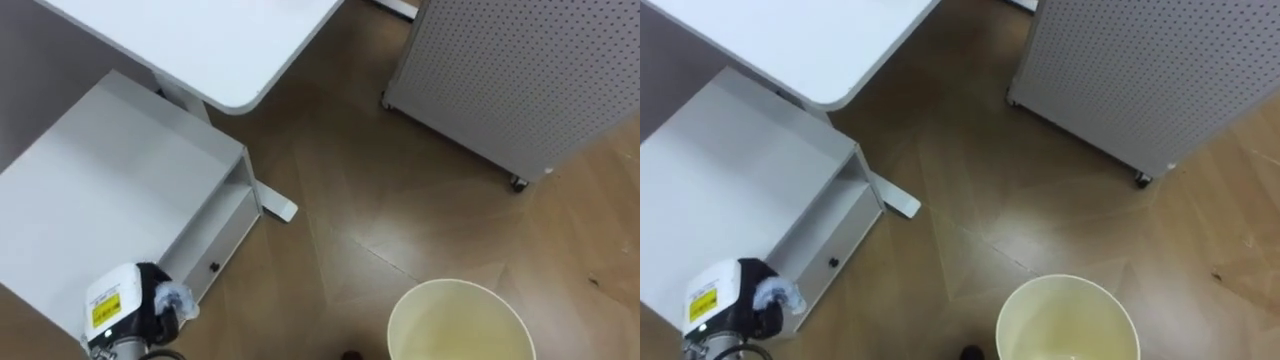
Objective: Pick garbage
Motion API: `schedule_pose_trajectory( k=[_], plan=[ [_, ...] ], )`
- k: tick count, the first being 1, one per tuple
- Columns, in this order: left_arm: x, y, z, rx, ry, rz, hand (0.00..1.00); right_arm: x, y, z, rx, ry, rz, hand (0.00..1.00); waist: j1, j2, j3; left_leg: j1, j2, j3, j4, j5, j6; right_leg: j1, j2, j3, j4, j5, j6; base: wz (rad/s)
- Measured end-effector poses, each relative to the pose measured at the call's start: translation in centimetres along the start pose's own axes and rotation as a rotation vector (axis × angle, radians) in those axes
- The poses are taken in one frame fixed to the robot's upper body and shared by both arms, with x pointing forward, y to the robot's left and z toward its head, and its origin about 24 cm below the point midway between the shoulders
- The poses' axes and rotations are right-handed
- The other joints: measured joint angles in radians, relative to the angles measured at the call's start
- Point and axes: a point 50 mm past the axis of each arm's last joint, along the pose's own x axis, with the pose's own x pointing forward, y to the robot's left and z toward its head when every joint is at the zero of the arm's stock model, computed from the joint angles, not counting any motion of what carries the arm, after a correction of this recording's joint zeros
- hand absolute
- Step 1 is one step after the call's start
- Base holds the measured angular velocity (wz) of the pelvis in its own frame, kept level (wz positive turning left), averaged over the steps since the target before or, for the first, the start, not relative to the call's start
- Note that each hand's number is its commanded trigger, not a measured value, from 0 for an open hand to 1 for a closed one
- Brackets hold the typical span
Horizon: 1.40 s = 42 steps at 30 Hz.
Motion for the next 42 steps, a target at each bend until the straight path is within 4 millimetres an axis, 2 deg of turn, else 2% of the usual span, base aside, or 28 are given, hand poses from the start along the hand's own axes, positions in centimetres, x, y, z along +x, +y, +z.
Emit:
schedule_pose_trajectory(
  k=[2, 6, 8, 12, 14, 17, 22, 26, 27, 28, 29, 33, 42],
  plan=[
    [-0.8, -0.7, -0.2, -0.046, 0.029, -0.018, 1.0, 0.1, 0.7, 0.1, -0.024, -0.015, 0.007, 1.0, 0.016, -0.001, -0.0001, 0.045, -0.003, 0.011, -0.049, 0.011, -0.002, 0.035, 0.007, 0.012, -0.04, 0.011, 0.004, -0.11],
    [-2.3, -2.3, 0.3, -0.127, 0.047, -0.057, 1.0, 0.2, 2.1, 0.2, -0.035, -0.035, 0.031, 1.0, 0.022, -0.001, -0.0004, 0.091, -0.007, 0.016, -0.101, 0.025, -0.001, 0.072, 0.007, 0.012, -0.069, 0.017, 0.007, 0.01],
    [-3.0, -3.2, 1.5, -0.175, 0.026, -0.096, 1.0, 0.3, 3.2, 0.3, -0.065, -0.051, 0.061, 1.0, 0.036, -0.003, -0.0008, 0.108, -0.005, 0.024, -0.105, 0.025, -0.001, 0.085, 0.012, 0.017, -0.079, 0.017, 0.007, -0.07],
    [-4.4, -4.8, 4.0, -0.251, -0.049, -0.173, 1.0, 0.3, 4.8, 0.1, -0.125, -0.05, 0.118, 1.0, 0.042, -0.005, -0.0007, 0.148, -0.007, 0.035, -0.134, 0.026, -0.001, 0.116, 0.011, 0.018, -0.094, 0.016, 0.008, -0.08],
    [-5.2, -5.5, 6.0, -0.31, -0.092, -0.218, 1.0, 0.2, 5.8, -0.6, -0.125, -0.032, 0.161, 1.0, 0.044, -0.013, -0.0003, 0.167, -0.016, 0.037, -0.151, 0.031, -0.002, 0.133, 0.01, 0.018, -0.111, 0.017, 0.009, 0.0],
    [-6.6, -6.8, 7.7, -0.348, -0.142, -0.315, 1.0, 0.0, 6.8, -1.7, -0.134, -0.005, 0.202, 1.0, 0.038, -0.021, 0.0001, 0.194, -0.024, 0.04, -0.184, 0.043, 0.0, 0.153, 0.003, 0.019, -0.117, 0.018, 0.011, 0.03],
    [-7.8, -7.7, 9.7, -0.364, -0.217, -0.425, 1.0, 0.0, 7.2, -1.9, -0.146, -0.001, 0.244, 1.0, 0.035, -0.025, 0.0001, 0.19, -0.025, 0.041, -0.185, 0.048, 0.002, 0.149, 0.0, 0.02, -0.131, 0.022, 0.017, 0.0],
    [-8.3, -8.1, 10.3, -0.377, -0.23, -0.475, 1.0, -0.1, 7.8, -2.0, -0.149, 0.004, 0.257, 1.0, 0.015, -0.028, 0.0004, 0.19, -0.032, 0.042, -0.198, 0.055, 0.006, 0.147, -0.003, 0.021, -0.133, 0.028, 0.021, 0.0],
    [-8.4, -8.1, 10.5, -0.379, -0.233, -0.482, 0.79, -0.1, 7.9, -2.0, -0.156, 0.003, 0.262, 1.0, 0.013, -0.029, 0.0005, 0.19, -0.036, 0.042, -0.199, 0.056, 0.007, 0.146, -0.003, 0.021, -0.133, 0.028, 0.021, 0.0],
    [-8.5, -8.3, 10.8, -0.381, -0.243, -0.497, 0.16, -0.1, 8.2, -2.0, -0.176, 0.003, 0.27, 1.0, 0.012, -0.031, 0.0004, 0.19, -0.037, 0.043, -0.2, 0.056, 0.007, 0.146, -0.003, 0.021, -0.134, 0.028, 0.021, 0.0],
    [-8.7, -8.3, 11.0, -0.382, -0.25, -0.503, 0.0, -0.1, 8.2, -2.0, -0.181, 0.006, 0.273, 1.0, 0.011, -0.032, 0.0003, 0.19, -0.037, 0.043, -0.2, 0.056, 0.007, 0.146, -0.003, 0.021, -0.134, 0.028, 0.022, 0.0],
    [-9.2, -8.7, 11.7, -0.369, -0.284, -0.547, 0.0, -0.2, 8.6, -2.5, -0.215, 0.019, 0.287, 1.0, 0.006, -0.039, -0.0001, 0.19, -0.037, 0.044, -0.2, 0.056, 0.007, 0.146, -0.002, 0.023, -0.136, 0.029, 0.022, 0.0],
    [-9.5, -9.0, 11.7, -0.345, -0.301, -0.594, 0.0, -0.2, 8.8, -2.5, -0.212, 0.018, 0.295, 1.0, 0.007, -0.039, -0.0001, 0.189, -0.026, 0.051, -0.197, 0.056, 0.007, 0.144, 0.001, 0.026, -0.135, 0.029, 0.021, 0.0]
  ],
)
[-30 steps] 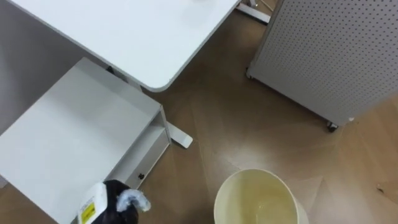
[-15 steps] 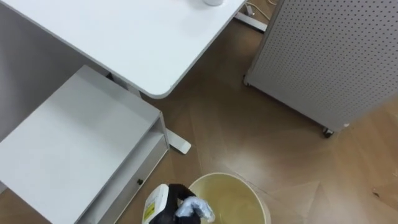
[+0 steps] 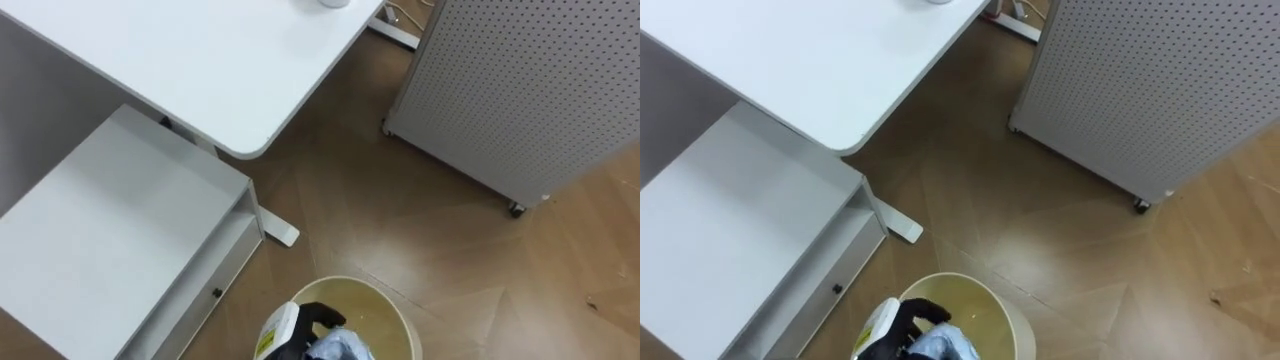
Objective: Pick garbage
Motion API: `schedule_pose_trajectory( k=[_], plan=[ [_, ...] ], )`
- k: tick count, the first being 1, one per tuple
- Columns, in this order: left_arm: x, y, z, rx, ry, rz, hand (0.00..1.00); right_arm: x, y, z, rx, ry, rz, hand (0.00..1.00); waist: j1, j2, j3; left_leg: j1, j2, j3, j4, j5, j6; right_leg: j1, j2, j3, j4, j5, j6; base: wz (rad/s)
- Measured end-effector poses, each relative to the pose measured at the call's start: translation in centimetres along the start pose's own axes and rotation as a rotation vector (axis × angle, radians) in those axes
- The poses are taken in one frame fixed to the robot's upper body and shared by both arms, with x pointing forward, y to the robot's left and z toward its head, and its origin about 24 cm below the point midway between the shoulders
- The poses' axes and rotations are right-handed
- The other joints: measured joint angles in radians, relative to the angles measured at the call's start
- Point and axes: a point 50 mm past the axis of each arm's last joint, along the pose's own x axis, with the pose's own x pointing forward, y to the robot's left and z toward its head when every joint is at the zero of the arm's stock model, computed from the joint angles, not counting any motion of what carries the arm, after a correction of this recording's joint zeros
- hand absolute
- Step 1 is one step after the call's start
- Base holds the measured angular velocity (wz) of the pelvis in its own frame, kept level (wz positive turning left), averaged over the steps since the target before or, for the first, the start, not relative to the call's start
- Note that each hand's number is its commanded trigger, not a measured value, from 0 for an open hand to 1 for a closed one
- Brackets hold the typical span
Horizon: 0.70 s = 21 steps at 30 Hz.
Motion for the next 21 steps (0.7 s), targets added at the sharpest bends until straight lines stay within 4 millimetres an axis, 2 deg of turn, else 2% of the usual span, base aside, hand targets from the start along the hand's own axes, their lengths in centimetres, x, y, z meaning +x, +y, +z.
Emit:
schedule_pose_trajectory(
  k=[5, 13, 18, 21],
  plan=[
    [0.0, 0.0, 0.0, 0.005, -0.007, -0.011, 0.0, 0.0, -0.1, 0.0, 0.001, -0.002, 0.002, 1.0, -0.001, 0.004, 0.0002, 0.0, 0.002, 0.0, 0.0, 0.0, 0.0, 0.0, 0.0, -0.001, 0.001, 0.001, -0.001, 0.0],
    [0.1, 0.9, -0.4, 0.048, -0.021, 0.01, 0.0, -0.3, -1.3, 0.0, -0.012, -0.007, 0.001, 1.0, 0.001, 0.028, -0.0007, 0.025, 0.002, 0.001, -0.003, 0.0, 0.0, 0.025, -0.003, -0.002, 0.001, 0.001, -0.001, 0.0],
    [0.1, 2.5, -1.5, 0.082, -0.009, 0.05, 0.0, -0.8, -2.7, -0.9, 0.0, 0.016, -0.038, 1.0, 0.002, 0.047, -0.0057, 0.09, 0.004, 0.005, -0.033, 0.0, -0.001, 0.087, 0.008, 0.001, -0.02, 0.004, -0.001, -0.03],
    [-0.5, 3.1, -2.4, 0.067, 0.007, 0.088, 0.0, -1.5, -4.5, -1.7, 0.022, 0.033, -0.071, 1.0, 0.005, 0.064, -0.0165, 0.17, 0.001, 0.016, -0.075, 0.001, -0.003, 0.15, 0.008, 0.016, -0.042, 0.002, 0.003, -0.12]
  ],
)
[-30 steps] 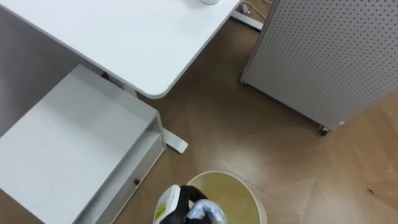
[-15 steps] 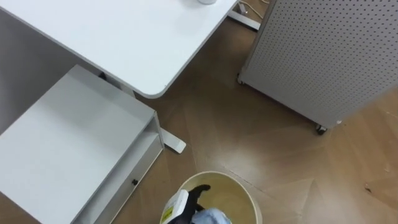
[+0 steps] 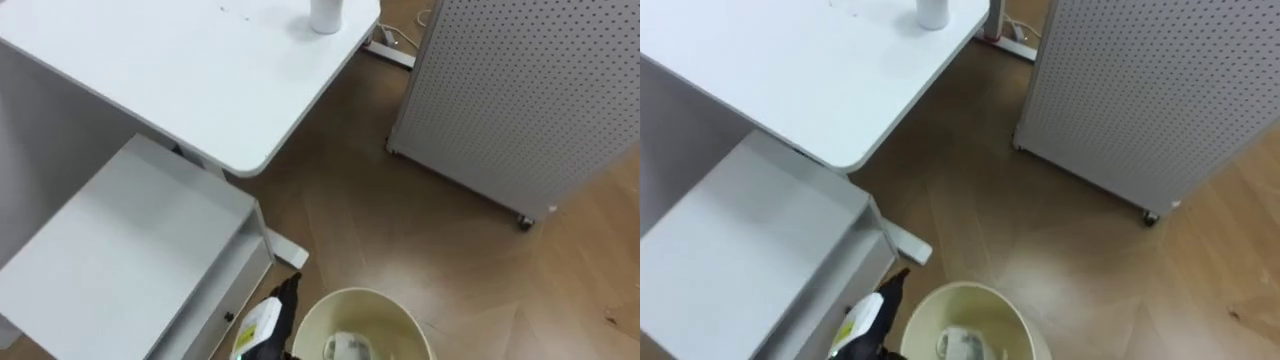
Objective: Pick garbage
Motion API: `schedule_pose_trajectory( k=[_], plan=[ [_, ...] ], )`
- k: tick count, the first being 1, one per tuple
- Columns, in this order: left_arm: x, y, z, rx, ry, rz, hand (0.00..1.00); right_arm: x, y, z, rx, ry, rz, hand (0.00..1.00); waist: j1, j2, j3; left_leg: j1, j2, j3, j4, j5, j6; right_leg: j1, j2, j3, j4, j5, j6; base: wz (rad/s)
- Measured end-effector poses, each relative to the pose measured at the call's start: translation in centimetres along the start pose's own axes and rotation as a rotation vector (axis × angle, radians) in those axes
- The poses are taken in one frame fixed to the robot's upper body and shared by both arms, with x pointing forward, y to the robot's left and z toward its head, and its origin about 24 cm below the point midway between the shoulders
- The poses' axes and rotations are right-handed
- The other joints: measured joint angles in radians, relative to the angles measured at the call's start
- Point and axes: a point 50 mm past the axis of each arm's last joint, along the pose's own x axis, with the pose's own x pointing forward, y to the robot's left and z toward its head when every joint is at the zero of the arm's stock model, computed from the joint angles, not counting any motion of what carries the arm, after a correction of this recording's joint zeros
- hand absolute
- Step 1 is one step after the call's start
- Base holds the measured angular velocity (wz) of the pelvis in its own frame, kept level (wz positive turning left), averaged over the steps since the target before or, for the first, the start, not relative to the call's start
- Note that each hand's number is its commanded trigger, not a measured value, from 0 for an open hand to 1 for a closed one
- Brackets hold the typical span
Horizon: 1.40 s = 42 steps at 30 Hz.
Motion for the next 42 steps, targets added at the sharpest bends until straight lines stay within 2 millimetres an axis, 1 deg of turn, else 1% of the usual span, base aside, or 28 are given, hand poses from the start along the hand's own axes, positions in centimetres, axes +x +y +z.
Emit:
schedule_pose_trajectory(
  k=[1, 2, 3, 4, 6, 8, 9, 12, 13, 14, 15, 16, 19, 21, 24, 25, 26, 27, 29, 30, 31, 32, 33, 36, 38, 39, 40, 42],
  plan=[
    [-0.2, 0.2, -0.2, -0.002, -0.002, 0.013, 0.0, -0.2, -0.8, -0.2, 0.01, 0.001, -0.018, 1.0, -0.001, 0.01, -0.0062, 0.024, -0.003, 0.002, -0.016, 0.001, -0.001, 0.02, 0.002, 0.004, -0.011, 0.001, 0.003, -0.11],
    [-0.3, 0.3, -0.3, 0.0, -0.008, 0.021, 0.0, -0.3, -1.1, -0.2, 0.018, 0.001, -0.028, 1.0, -0.001, 0.011, -0.007, 0.038, -0.006, 0.002, -0.026, 0.003, -0.001, 0.029, 0.001, 0.008, -0.011, 0.0, 0.004, -0.08],
    [-0.4, 0.6, -0.2, -0.003, -0.022, 0.037, 0.0, -0.5, -1.7, -0.4, 0.038, 0.0, -0.047, 1.0, -0.001, 0.013, -0.0086, 0.064, -0.015, 0.002, -0.046, 0.008, -0.001, 0.045, 0.0, 0.01, -0.014, -0.002, 0.007, 0.0],
    [-0.4, 0.9, -0.1, -0.009, -0.036, 0.055, 0.0, -0.7, -2.3, -0.6, 0.06, -0.001, -0.067, 1.0, 0.0, 0.015, -0.0101, 0.091, -0.016, 0.002, -0.069, 0.015, -0.001, 0.069, 0.0, 0.01, -0.028, -0.002, 0.009, 0.0],
    [-0.7, 1.2, 0.3, -0.031, -0.066, 0.076, 0.0, -1.1, -3.1, -1.0, 0.083, 0.003, -0.092, 1.0, -0.001, 0.014, -0.0131, 0.13, -0.017, 0.004, -0.09, 0.016, -0.001, 0.1, -0.001, 0.012, -0.037, -0.004, 0.012, -0.03],
    [-1.2, 1.9, 0.7, -0.059, -0.117, 0.104, 0.0, -1.4, -3.8, -1.5, 0.113, 0.001, -0.112, 1.0, 0.0, 0.012, -0.0188, 0.173, -0.016, 0.015, -0.105, 0.016, -0.001, 0.136, 0.003, 0.019, -0.048, -0.007, 0.015, -0.12],
    [-1.3, 2.0, 0.7, -0.069, -0.123, 0.113, 0.0, -1.5, -3.9, -1.6, 0.117, 0.001, -0.114, 1.0, 0.001, 0.011, -0.0195, 0.186, -0.016, 0.016, -0.109, 0.016, -0.001, 0.146, 0.004, 0.02, -0.05, -0.009, 0.017, -0.11],
    [-1.4, 3.0, 1.0, -0.086, -0.154, 0.147, 0.0, -1.8, -4.2, -2.2, 0.127, -0.003, -0.114, 1.0, 0.001, 0.003, -0.0257, 0.232, -0.017, 0.021, -0.13, 0.016, -0.001, 0.188, 0.006, 0.025, -0.064, -0.011, 0.021, -0.06],
    [-1.5, 3.2, 0.8, -0.09, -0.155, 0.156, 0.0, -1.9, -4.2, -2.3, 0.13, -0.005, -0.109, 1.0, 0.002, 0.0, -0.0297, 0.247, -0.017, 0.024, -0.134, 0.015, -0.001, 0.202, 0.006, 0.025, -0.069, -0.014, 0.023, 0.0],
    [-1.5, 3.2, 0.7, -0.093, -0.15, 0.158, 0.0, -2.0, -4.2, -2.5, 0.131, -0.005, -0.107, 1.0, 0.001, -0.001, -0.0356, 0.253, -0.017, 0.024, -0.14, 0.015, -0.001, 0.21, 0.007, 0.024, -0.075, -0.014, 0.024, 0.0],
    [-1.6, 3.4, 0.5, -0.094, -0.146, 0.163, 0.0, -2.1, -4.2, -2.7, 0.131, -0.006, -0.103, 1.0, -0.001, -0.004, -0.0396, 0.268, -0.018, 0.024, -0.148, 0.015, -0.001, 0.223, 0.008, 0.024, -0.082, -0.014, 0.024, 0.0],
    [-1.7, 3.6, 0.2, -0.091, -0.14, 0.169, 0.0, -2.2, -4.2, -2.9, 0.124, -0.001, -0.101, 1.0, 0.0, -0.008, -0.042, 0.286, -0.019, 0.023, -0.158, 0.015, 0.0, 0.236, 0.008, 0.024, -0.083, -0.015, 0.026, 0.0],
    [-1.9, 4.2, -0.5, -0.076, -0.13, 0.19, 0.0, -2.3, -4.3, -3.0, 0.119, -0.005, -0.102, 1.0, 0.001, -0.01, -0.0427, 0.32, -0.02, 0.033, -0.163, 0.01, 0.005, 0.259, 0.013, 0.026, -0.08, -0.019, 0.031, -0.08],
    [-2.0, 4.7, -0.8, -0.082, -0.117, 0.22, 0.0, -2.3, -4.3, -2.8, 0.134, -0.02, -0.1, 1.0, 0.003, -0.011, -0.0425, 0.332, -0.02, 0.055, -0.165, 0.007, 0.007, 0.259, 0.015, 0.039, -0.077, -0.019, 0.032, -0.3],
    [-2.2, 5.4, -1.4, -0.099, -0.09, 0.276, 0.0, -2.4, -4.3, -2.8, 0.141, -0.027, -0.093, 1.0, 0.007, -0.013, -0.0428, 0.346, -0.021, 0.102, -0.164, -0.003, 0.011, 0.253, 0.019, 0.05, -0.073, -0.01, 0.035, -0.48],
    [-2.3, 5.6, -1.8, -0.105, -0.075, 0.299, 0.0, -2.4, -4.4, -2.9, 0.144, -0.025, -0.098, 1.0, 0.014, -0.012, -0.0431, 0.355, -0.016, 0.119, -0.162, -0.012, 0.011, 0.254, 0.024, 0.051, -0.074, -0.004, 0.034, -0.63],
    [-2.4, 6.0, -2.1, -0.113, -0.064, 0.321, 0.0, -2.5, -4.5, -3.0, 0.15, -0.022, -0.104, 1.0, 0.026, -0.013, -0.043, 0.366, -0.011, 0.147, -0.16, -0.019, 0.011, 0.254, 0.026, 0.039, -0.074, 0.006, 0.03, -0.68],
    [-2.5, 6.2, -2.2, -0.115, -0.059, 0.332, 0.0, -2.5, -4.7, -3.0, 0.154, -0.021, -0.106, 1.0, 0.03, -0.013, -0.0432, 0.371, -0.007, 0.16, -0.159, -0.022, 0.011, 0.254, 0.026, 0.03, -0.075, 0.011, 0.028, -0.65],
    [-2.9, 7.0, -2.8, -0.116, -0.042, 0.381, 0.0, -2.7, -5.1, -3.4, 0.159, -0.006, -0.125, 1.0, 0.041, -0.014, -0.0435, 0.383, 0.008, 0.21, -0.161, -0.036, 0.013, 0.255, 0.026, -0.013, -0.08, 0.024, 0.017, -0.58],
    [-3.1, 7.1, -3.0, -0.123, -0.038, 0.394, 0.0, -2.8, -5.2, -3.6, 0.161, -0.002, -0.13, 1.0, 0.045, -0.014, -0.0435, 0.388, 0.011, 0.225, -0.16, -0.04, 0.013, 0.256, 0.026, -0.021, -0.079, 0.026, 0.014, -0.66],
    [-3.5, 7.4, -3.2, -0.135, -0.029, 0.419, 0.0, -2.8, -5.3, -3.6, 0.159, 0.002, -0.135, 1.0, 0.056, -0.015, -0.0435, 0.396, 0.016, 0.254, -0.16, -0.046, 0.012, 0.257, 0.028, -0.033, -0.077, 0.03, 0.009, -0.57],
    [-3.8, 7.9, -3.4, -0.16, -0.021, 0.449, 0.0, -2.8, -5.4, -3.7, 0.152, 0.006, -0.137, 1.0, 0.058, -0.016, -0.0442, 0.4, 0.018, 0.266, -0.16, -0.049, 0.012, 0.258, 0.025, -0.057, -0.077, 0.033, 0.004, -0.44],
    [-3.9, 8.2, -3.4, -0.174, -0.023, 0.465, 0.0, -2.9, -5.4, -3.7, 0.151, 0.007, -0.138, 1.0, 0.055, -0.017, -0.0446, 0.4, 0.019, 0.267, -0.159, -0.049, 0.012, 0.258, 0.025, -0.061, -0.077, 0.033, 0.003, -0.14],
    [-4.0, 10.0, -2.3, -0.223, -0.08, 0.556, 0.0, -2.9, -5.4, -3.7, 0.149, 0.006, -0.141, 1.0, 0.056, -0.024, -0.0453, 0.4, 0.022, 0.269, -0.16, -0.05, 0.01, 0.259, 0.024, -0.076, -0.08, 0.034, 0.002, 0.0],
    [-4.1, 11.8, -0.1, -0.27, -0.2, 0.652, 0.0, -2.8, -5.4, -3.6, 0.133, 0.001, -0.142, 1.0, 0.054, -0.023, -0.0452, 0.421, 0.025, 0.269, -0.167, -0.051, 0.007, 0.279, 0.028, -0.082, -0.089, 0.033, 0.001, 0.0],
    [-4.1, 12.1, 0.3, -0.279, -0.228, 0.666, 0.0, -2.8, -5.4, -3.6, 0.123, 0.003, -0.14, 1.0, 0.054, -0.022, -0.0451, 0.432, 0.027, 0.27, -0.172, -0.051, 0.006, 0.291, 0.029, -0.085, -0.096, 0.033, 0.001, -0.05],
    [-4.3, 12.5, 0.9, -0.29, -0.269, 0.684, 0.0, -2.8, -5.3, -3.6, 0.11, 0.004, -0.136, 1.0, 0.056, -0.02, -0.044, 0.455, 0.031, 0.273, -0.181, -0.052, 0.002, 0.311, 0.03, -0.101, -0.099, 0.032, 0.0, -0.06],
    [-4.4, 12.8, 1.2, -0.298, -0.294, 0.697, 0.0, -2.8, -5.3, -3.5, 0.089, 0.004, -0.13, 1.0, 0.052, -0.019, -0.0439, 0.477, 0.037, 0.276, -0.188, -0.056, -0.005, 0.33, 0.035, -0.118, -0.1, 0.03, -0.003, -0.06]
  ],
)
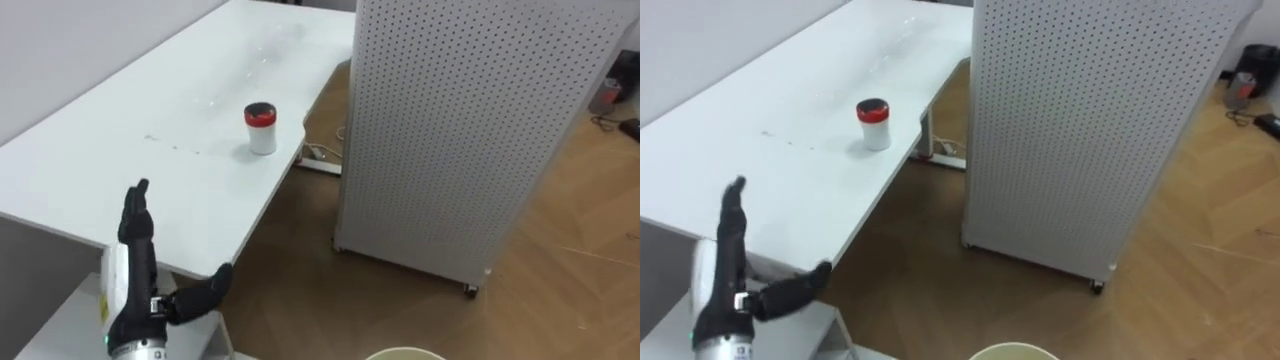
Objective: Pick garbage
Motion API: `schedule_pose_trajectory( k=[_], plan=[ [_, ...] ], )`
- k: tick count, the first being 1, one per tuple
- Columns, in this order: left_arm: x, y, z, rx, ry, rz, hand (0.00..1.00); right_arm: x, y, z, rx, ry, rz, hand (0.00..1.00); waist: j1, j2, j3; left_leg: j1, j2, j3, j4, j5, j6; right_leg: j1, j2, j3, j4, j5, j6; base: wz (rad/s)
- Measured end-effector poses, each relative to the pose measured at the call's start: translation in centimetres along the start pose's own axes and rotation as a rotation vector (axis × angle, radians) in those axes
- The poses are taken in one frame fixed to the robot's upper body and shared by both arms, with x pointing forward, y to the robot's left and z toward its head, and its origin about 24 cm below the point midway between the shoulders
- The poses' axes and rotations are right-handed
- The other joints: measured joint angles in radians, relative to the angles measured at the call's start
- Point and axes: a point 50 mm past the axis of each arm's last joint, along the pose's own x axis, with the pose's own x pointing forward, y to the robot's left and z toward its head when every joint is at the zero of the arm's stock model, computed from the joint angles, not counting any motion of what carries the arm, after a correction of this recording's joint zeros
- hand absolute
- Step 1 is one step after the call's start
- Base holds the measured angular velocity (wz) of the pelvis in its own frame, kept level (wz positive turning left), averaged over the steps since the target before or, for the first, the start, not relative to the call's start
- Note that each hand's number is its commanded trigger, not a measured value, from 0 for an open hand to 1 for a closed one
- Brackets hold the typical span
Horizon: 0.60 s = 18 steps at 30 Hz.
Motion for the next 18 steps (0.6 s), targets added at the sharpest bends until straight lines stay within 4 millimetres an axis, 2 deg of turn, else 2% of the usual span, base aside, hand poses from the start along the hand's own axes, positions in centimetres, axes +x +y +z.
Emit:
schedule_pose_trajectory(
  k=[5, 7, 9, 10, 12, 13, 14, 15, 16, 17, 18],
  plan=[
    [0.4, 0.0, 1.2, -0.036, -0.042, 0.026, 0.0, 0.1, -0.1, 0.5, -0.014, -0.017, 0.0, 1.0, -0.002, -0.007, -0.0021, 0.02, 0.008, 0.012, 0.012, -0.006, -0.011, 0.009, 0.007, -0.035, 0.006, -0.024, -0.017, -0.06],
    [0.4, 0.0, 1.2, -0.038, -0.041, 0.027, 0.0, 0.1, 0.0, 0.4, -0.018, -0.013, 0.003, 1.0, 0.002, -0.011, 0.0007, 0.024, 0.016, 0.027, 0.037, -0.01, -0.018, 0.009, 0.008, -0.04, 0.019, -0.036, -0.025, -0.25],
    [0.4, 0.1, 1.1, -0.05, -0.031, 0.032, 0.0, 0.0, 0.1, 0.2, -0.025, -0.002, 0.019, 1.0, 0.001, -0.026, 0.0061, 0.024, 0.026, 0.039, 0.089, -0.014, -0.024, 0.015, 0.002, -0.062, 0.043, -0.062, -0.037, -0.32],
    [0.4, 0.0, 1.1, -0.051, -0.029, 0.029, 0.0, 0.0, 0.1, 0.1, -0.027, 0.002, 0.022, 1.0, 0.004, -0.028, 0.0059, 0.017, 0.043, 0.053, 0.143, -0.023, -0.038, 0.016, -0.003, -0.076, 0.057, -0.077, -0.048, -0.42],
    [0.4, 0.1, 1.1, -0.049, -0.027, 0.025, 0.0, 0.0, 0.2, 0.0, -0.041, 0.006, 0.028, 1.0, 0.003, -0.034, 0.0059, -0.004, 0.069, 0.049, 0.242, -0.031, -0.051, 0.015, -0.001, -0.063, 0.079, -0.114, -0.063, -0.43],
    [0.5, 0.1, 1.2, -0.051, -0.03, 0.021, 0.0, 0.0, 0.1, 0.0, -0.057, 0.011, 0.03, 1.0, -0.003, -0.032, 0.0056, -0.034, 0.098, 0.026, 0.344, -0.03, -0.051, 0.022, 0.011, -0.052, 0.087, -0.135, -0.072, -0.26],
    [0.5, 0.0, 1.5, -0.06, -0.039, 0.02, 0.0, -0.1, 0.0, -0.3, -0.059, 0.017, 0.026, 1.0, -0.014, -0.026, 0.0044, -0.085, 0.127, -0.032, 0.467, -0.018, -0.057, 0.036, 0.032, -0.042, 0.095, -0.148, -0.081, -0.21],
    [0.5, -0.1, 1.6, -0.066, -0.041, 0.02, 0.0, -0.2, -0.2, -0.4, -0.058, 0.02, 0.022, 1.0, -0.017, -0.023, 0.0039, -0.111, 0.14, -0.056, 0.525, -0.004, -0.059, 0.043, 0.043, -0.035, 0.097, -0.15, -0.087, -0.22],
    [0.5, -0.2, 1.7, -0.077, -0.043, 0.023, 0.0, -0.3, -0.3, -0.6, -0.057, 0.026, 0.018, 1.0, -0.017, -0.021, 0.0031, -0.161, 0.158, -0.101, 0.627, 0.043, -0.056, 0.053, 0.054, -0.028, 0.107, -0.159, -0.097, -0.29],
    [0.5, -0.1, 1.7, -0.079, -0.042, 0.026, 0.0, -0.3, -0.4, -0.6, -0.054, 0.025, 0.014, 1.0, -0.019, -0.021, 0.0031, -0.207, 0.156, -0.151, 0.688, 0.055, -0.053, 0.055, 0.062, -0.009, 0.122, -0.174, -0.103, -0.32],
    [0.6, -0.1, 1.7, -0.08, -0.042, 0.027, 0.0, -0.3, -0.4, -0.6, -0.055, 0.025, 0.011, 1.0, -0.021, -0.023, 0.0039, -0.229, 0.154, -0.169, 0.699, 0.051, -0.049, 0.055, 0.061, -0.004, 0.13, -0.181, -0.107, -0.35]
  ],
)
